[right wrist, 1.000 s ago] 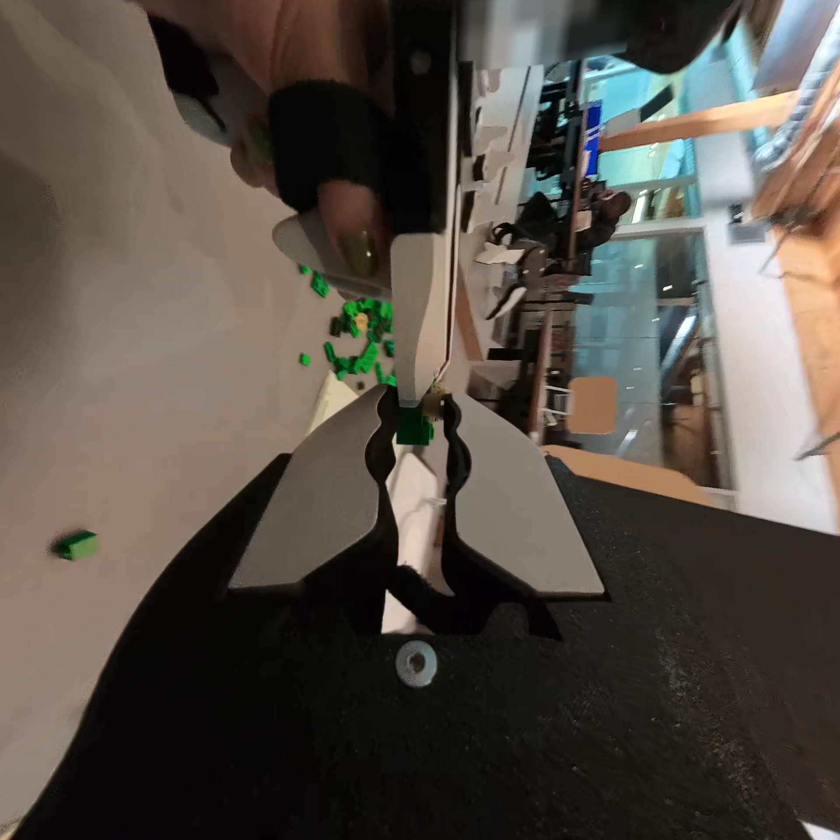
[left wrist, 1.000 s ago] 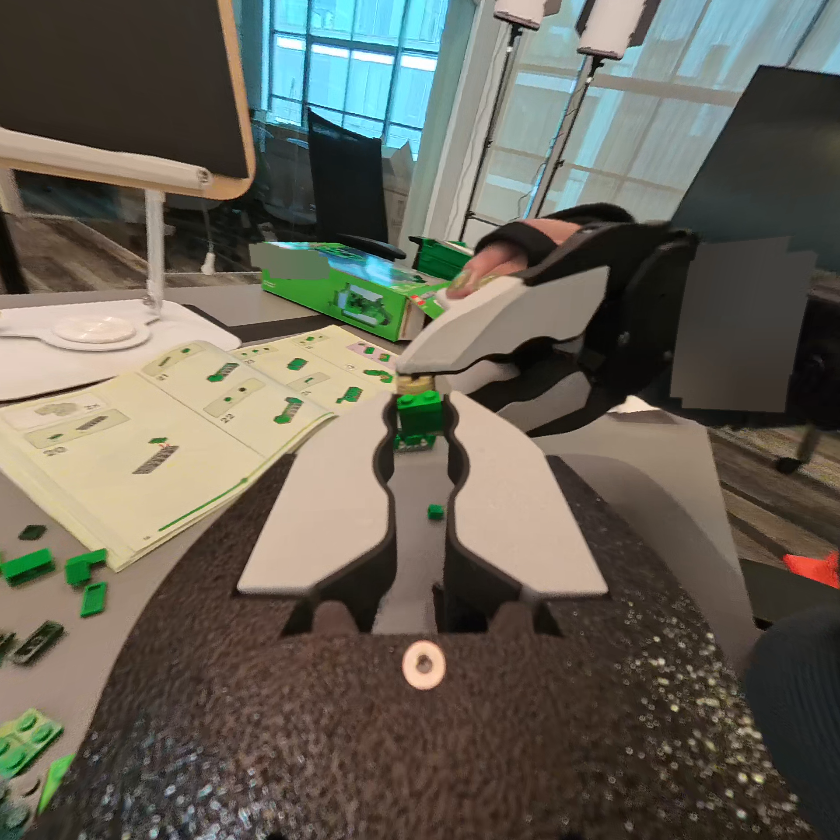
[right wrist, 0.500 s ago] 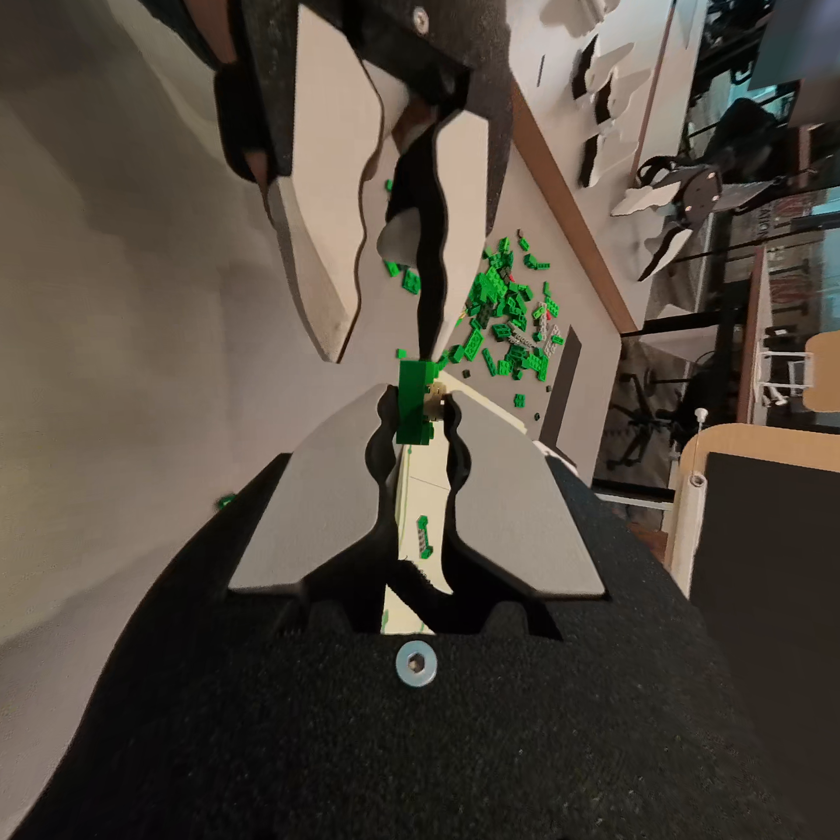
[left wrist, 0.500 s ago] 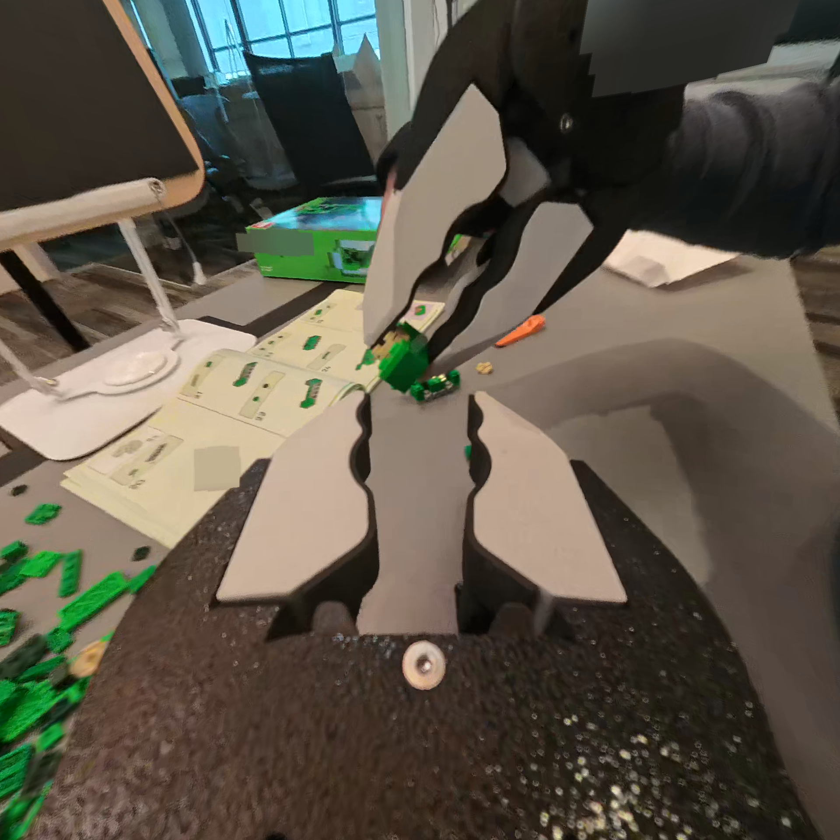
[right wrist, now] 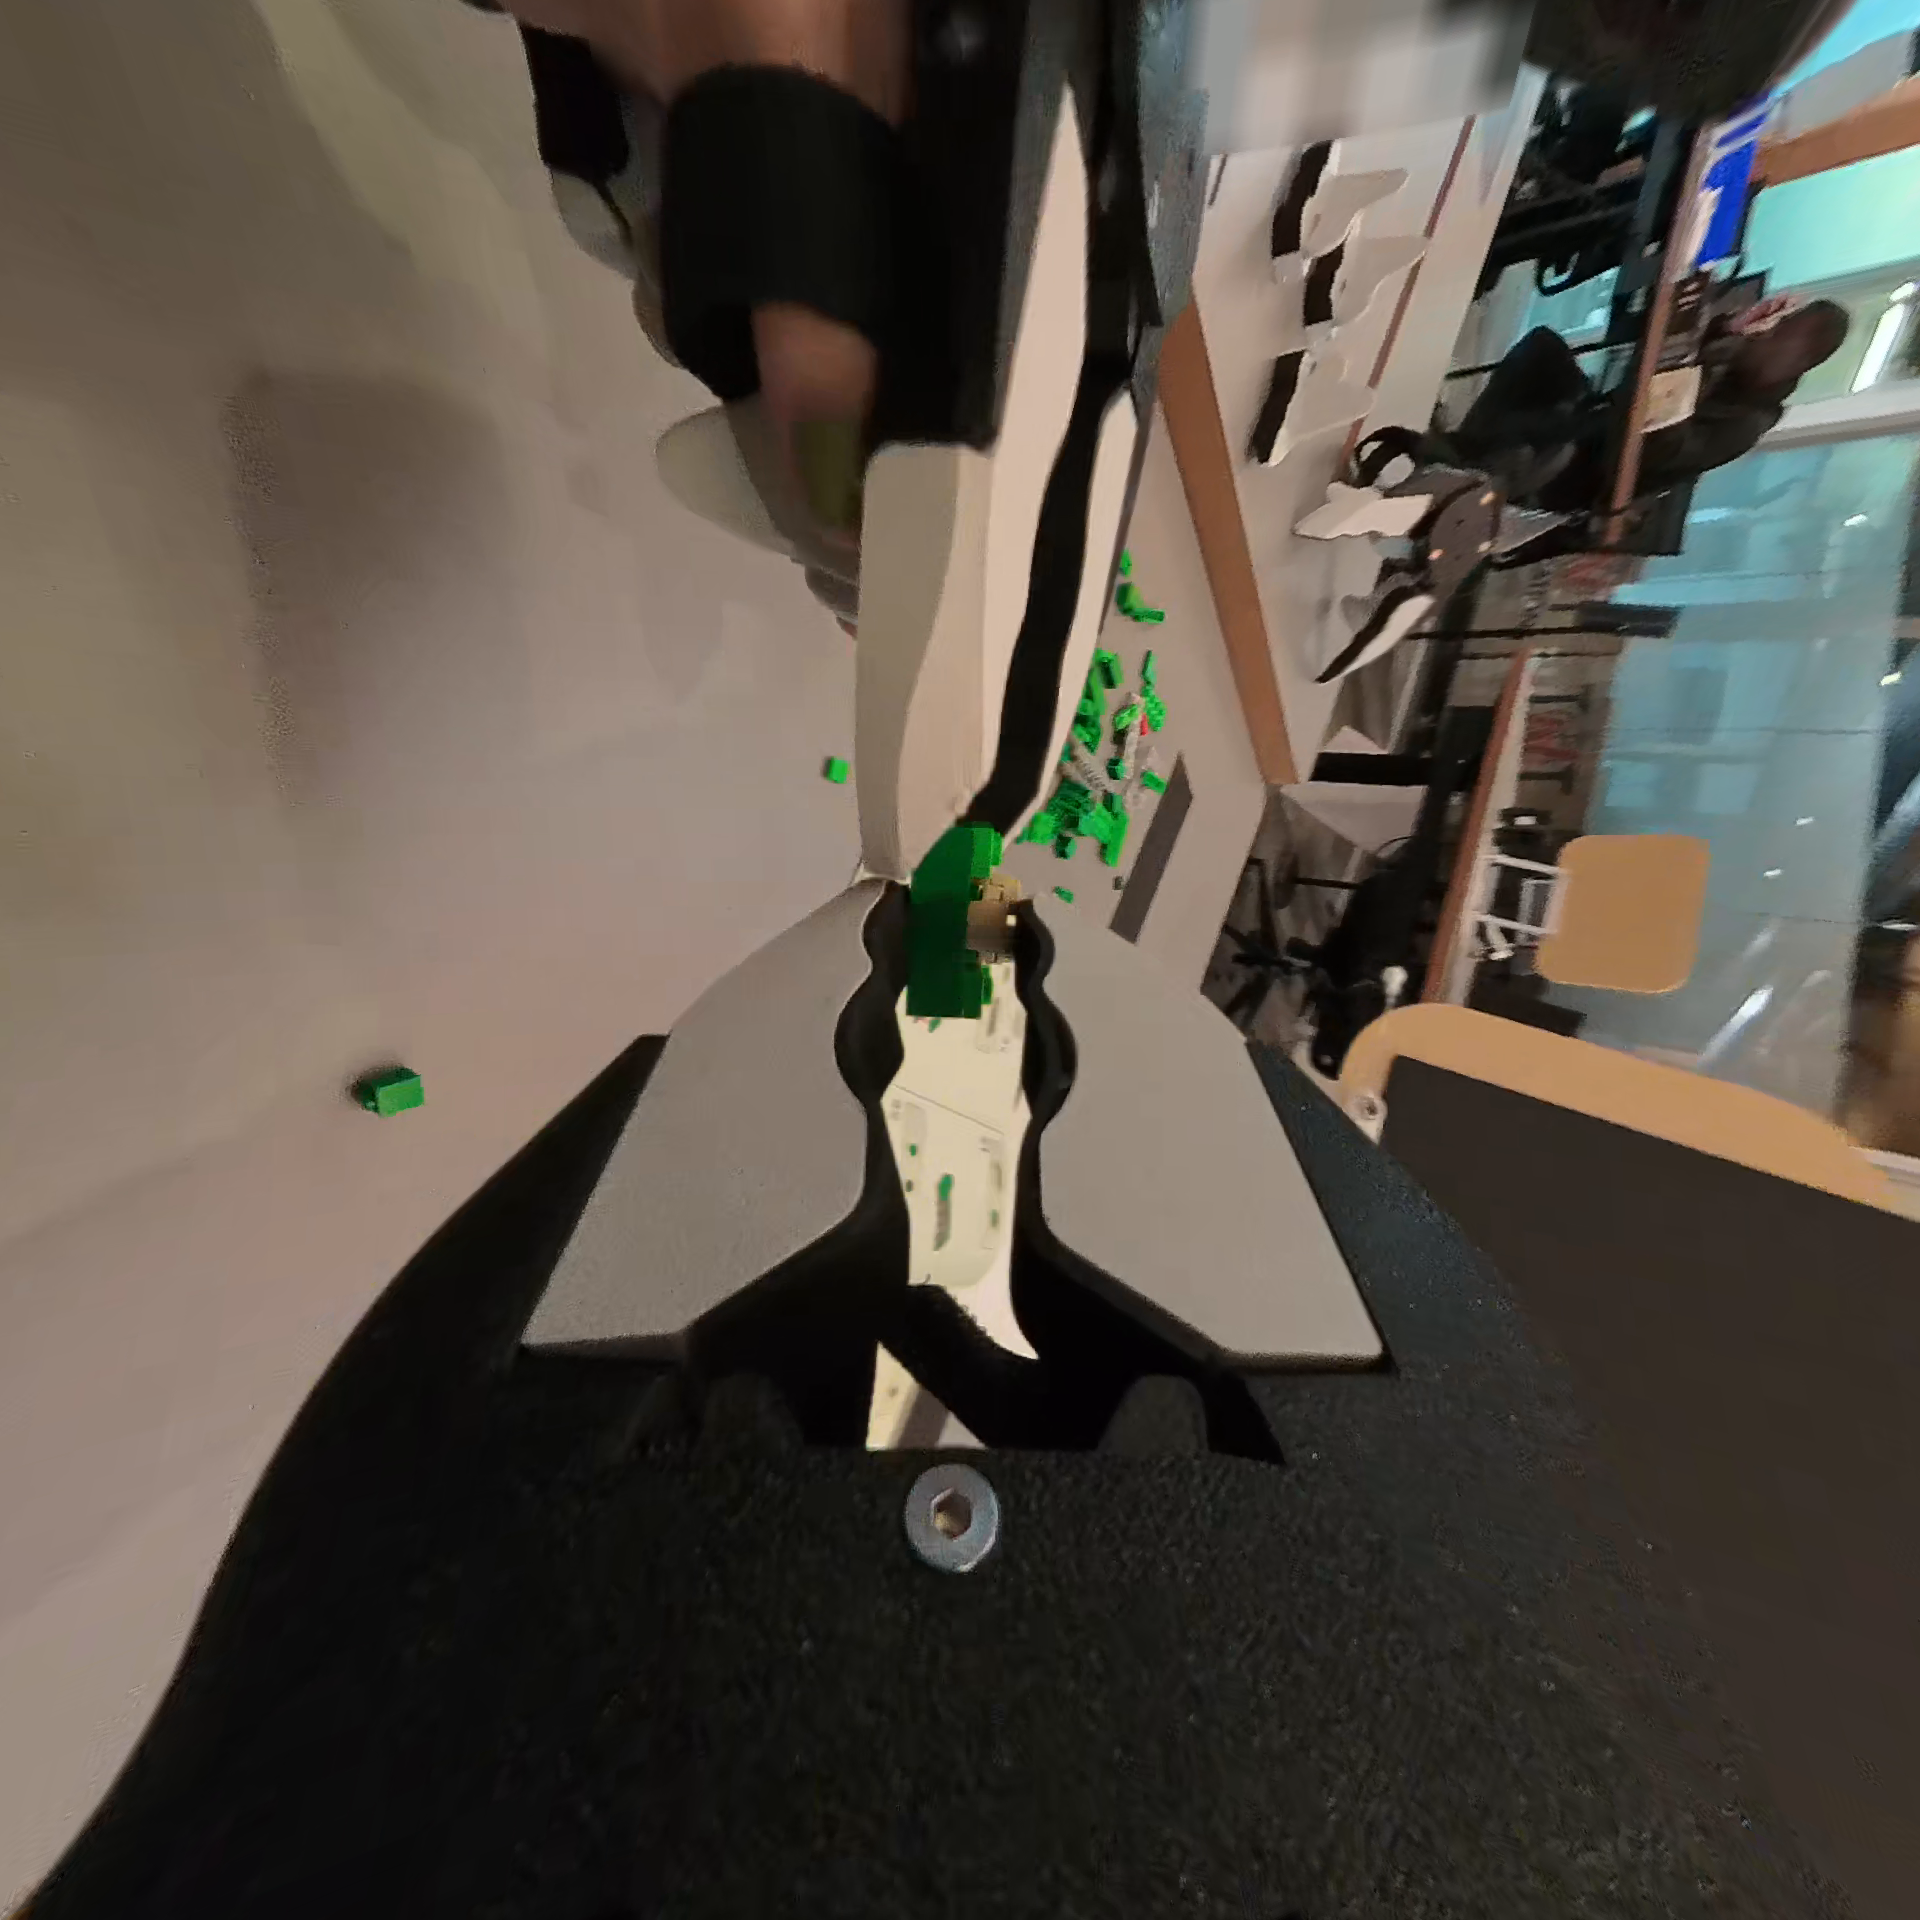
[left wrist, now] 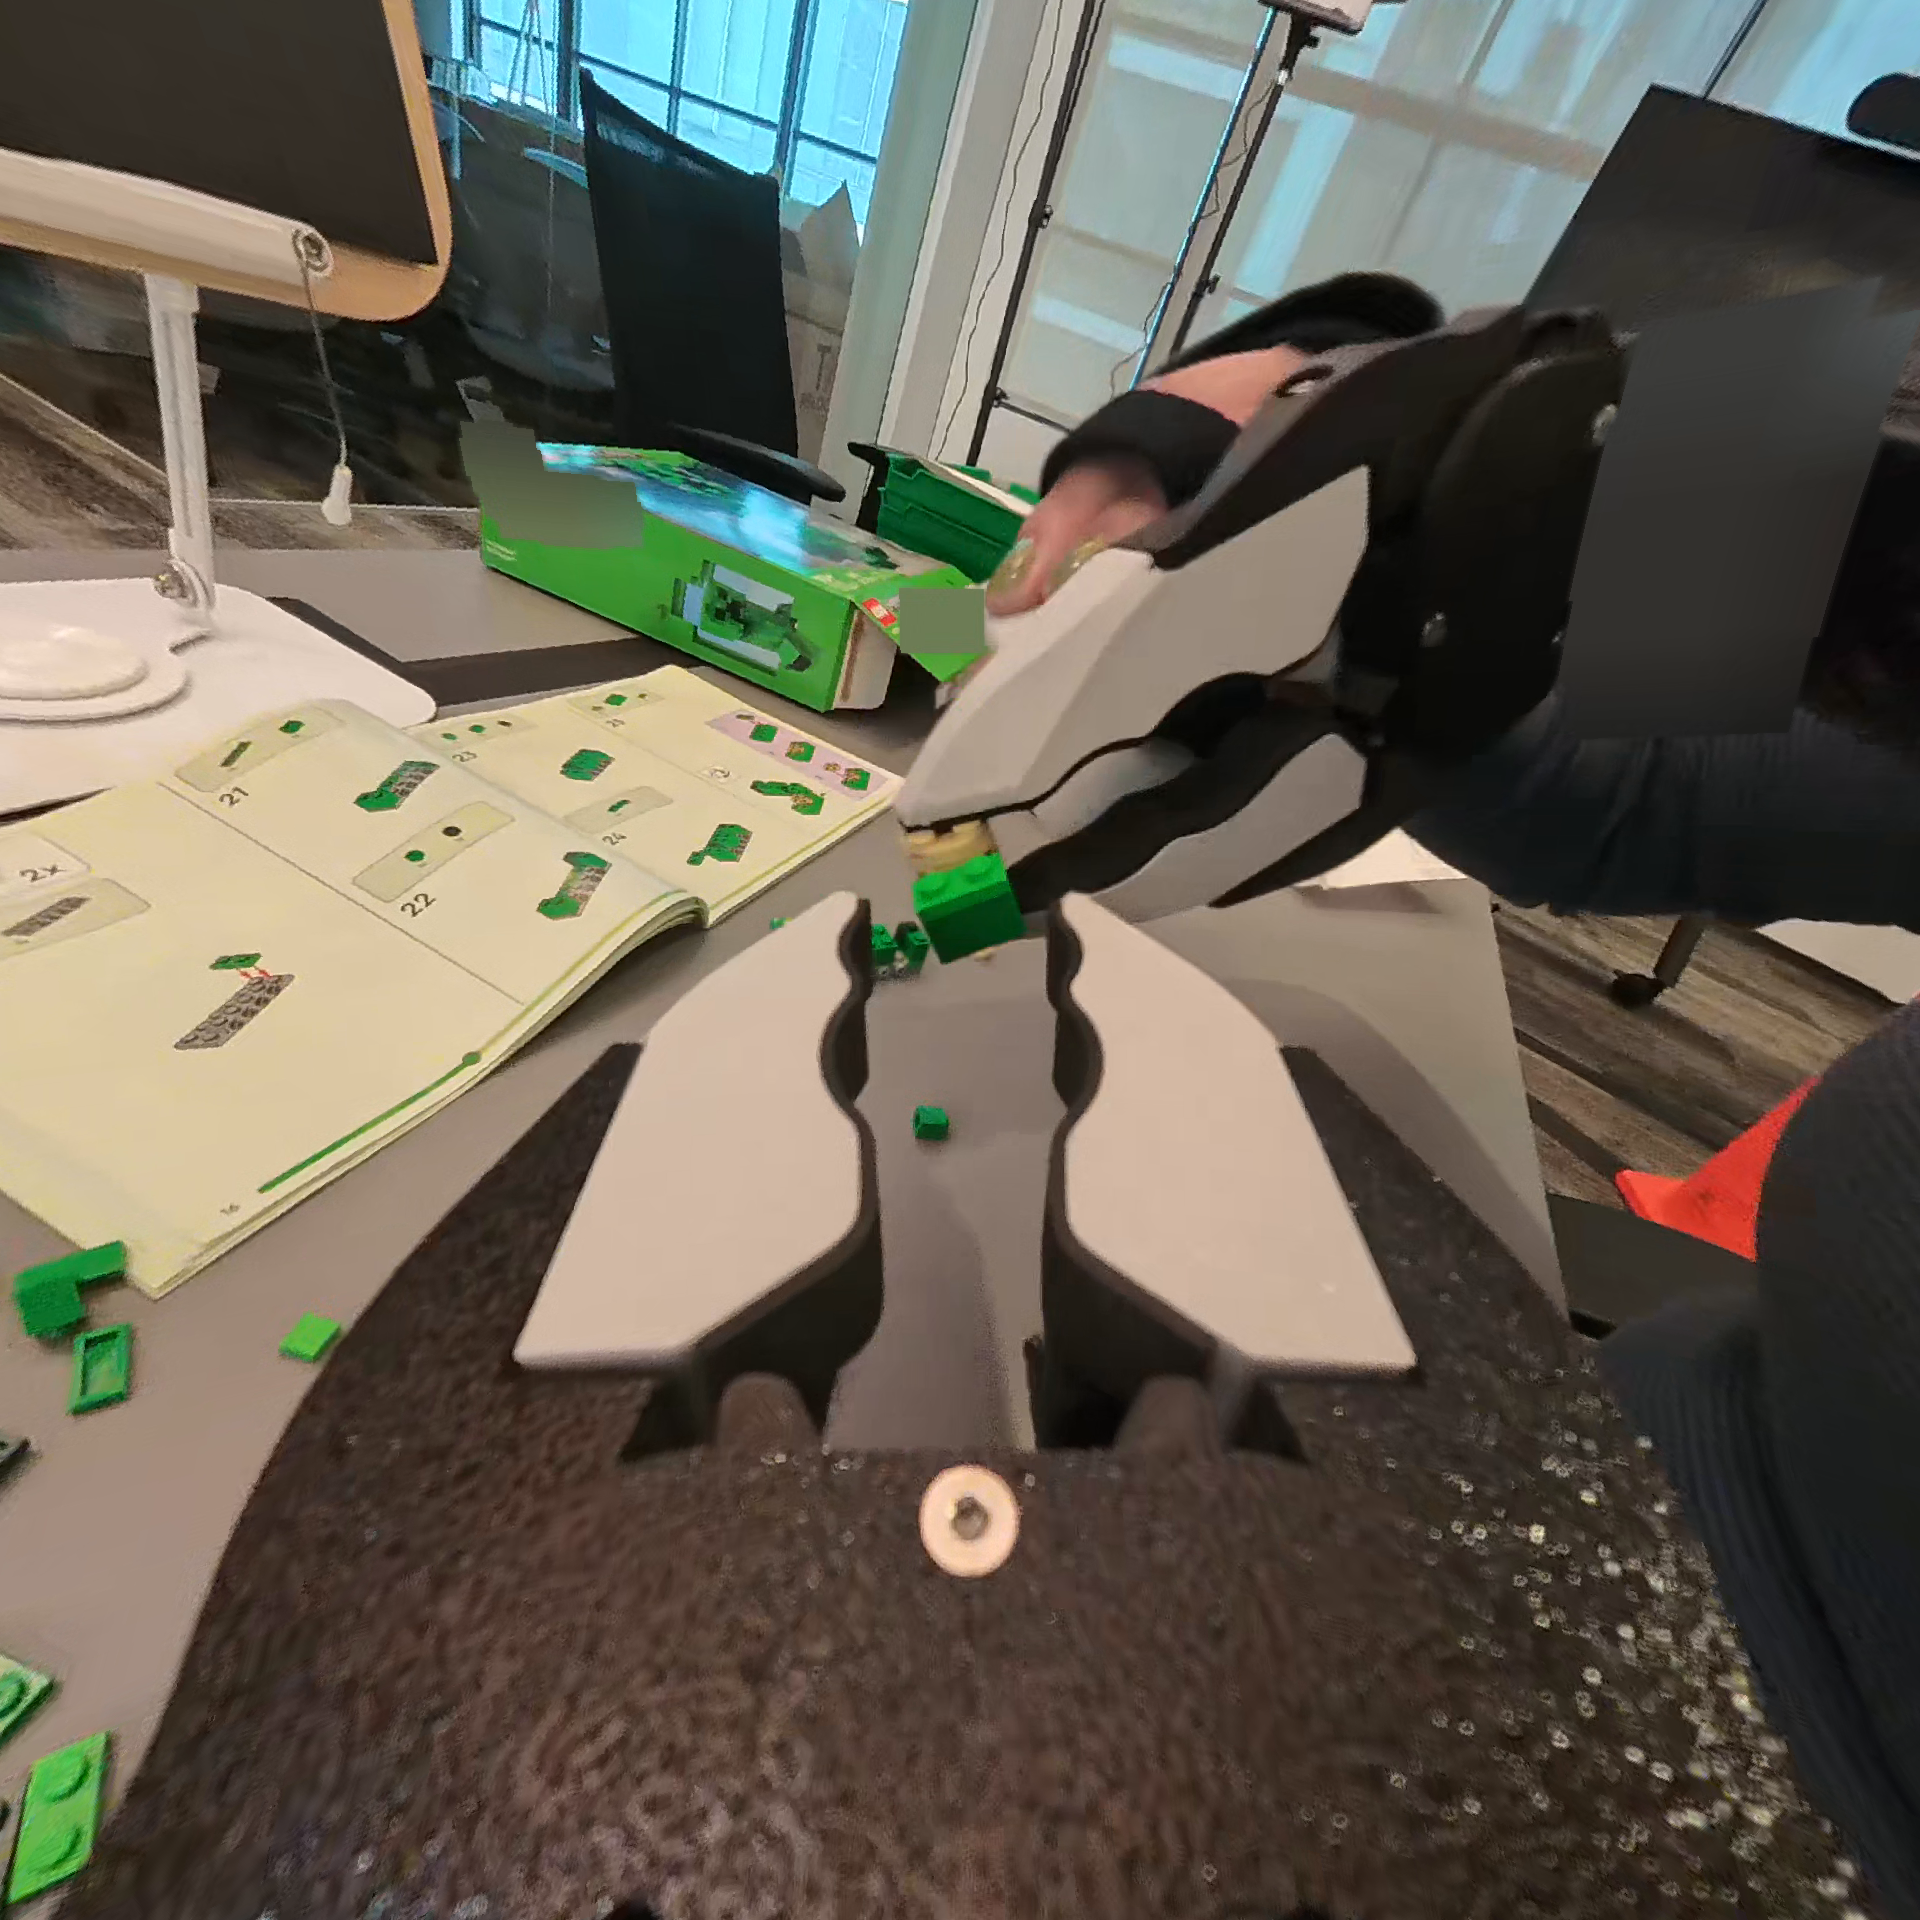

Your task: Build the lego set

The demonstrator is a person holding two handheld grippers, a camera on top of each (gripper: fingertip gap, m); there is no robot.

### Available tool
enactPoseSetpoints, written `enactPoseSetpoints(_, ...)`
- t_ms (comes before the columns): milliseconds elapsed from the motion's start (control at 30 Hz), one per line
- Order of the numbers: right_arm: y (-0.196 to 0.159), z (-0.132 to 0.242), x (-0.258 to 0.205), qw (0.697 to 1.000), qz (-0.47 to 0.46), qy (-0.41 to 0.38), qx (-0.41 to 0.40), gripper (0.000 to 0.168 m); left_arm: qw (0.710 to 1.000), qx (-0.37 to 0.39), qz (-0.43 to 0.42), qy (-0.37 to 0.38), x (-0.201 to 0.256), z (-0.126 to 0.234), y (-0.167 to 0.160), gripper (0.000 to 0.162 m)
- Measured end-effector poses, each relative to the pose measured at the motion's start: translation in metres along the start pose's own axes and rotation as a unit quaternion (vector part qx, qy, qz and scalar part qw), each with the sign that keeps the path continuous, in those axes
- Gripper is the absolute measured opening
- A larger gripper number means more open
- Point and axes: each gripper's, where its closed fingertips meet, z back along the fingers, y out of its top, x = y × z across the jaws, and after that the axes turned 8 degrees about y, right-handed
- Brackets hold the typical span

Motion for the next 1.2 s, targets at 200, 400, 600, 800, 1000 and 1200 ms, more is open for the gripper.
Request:
enactPoseSetpoints(200,0.002,0.003,0.004,0.999,0.039,-0.032,-0.017,0.019,1.000,0.008,0.013,-0.014,0.004,0.001,0.004,0.018)
enactPoseSetpoints(400,0.003,0.006,0.008,0.996,0.061,-0.056,-0.027,0.019,1.000,0.008,0.024,-0.011,0.003,0.002,0.007,0.036)
enactPoseSetpoints(600,0.002,0.006,0.010,0.994,0.076,-0.069,-0.044,0.019,1.000,0.016,0.008,-0.007,0.004,0.002,0.009,0.017)
enactPoseSetpoints(800,0.001,0.008,0.014,0.988,0.106,-0.086,-0.071,0.019,1.000,0.015,0.019,-0.015,0.007,0.000,0.011,0.034)
enactPoseSetpoints(1000,0.000,0.009,0.015,0.984,0.124,-0.098,-0.086,0.019,1.000,0.017,0.017,-0.008,0.007,-0.001,0.013,0.027)
enactPoseSetpoints(1200,0.000,0.011,0.018,0.979,0.138,-0.113,-0.098,0.019,0.998,0.047,0.030,0.005,0.001,0.003,0.022,0.034)
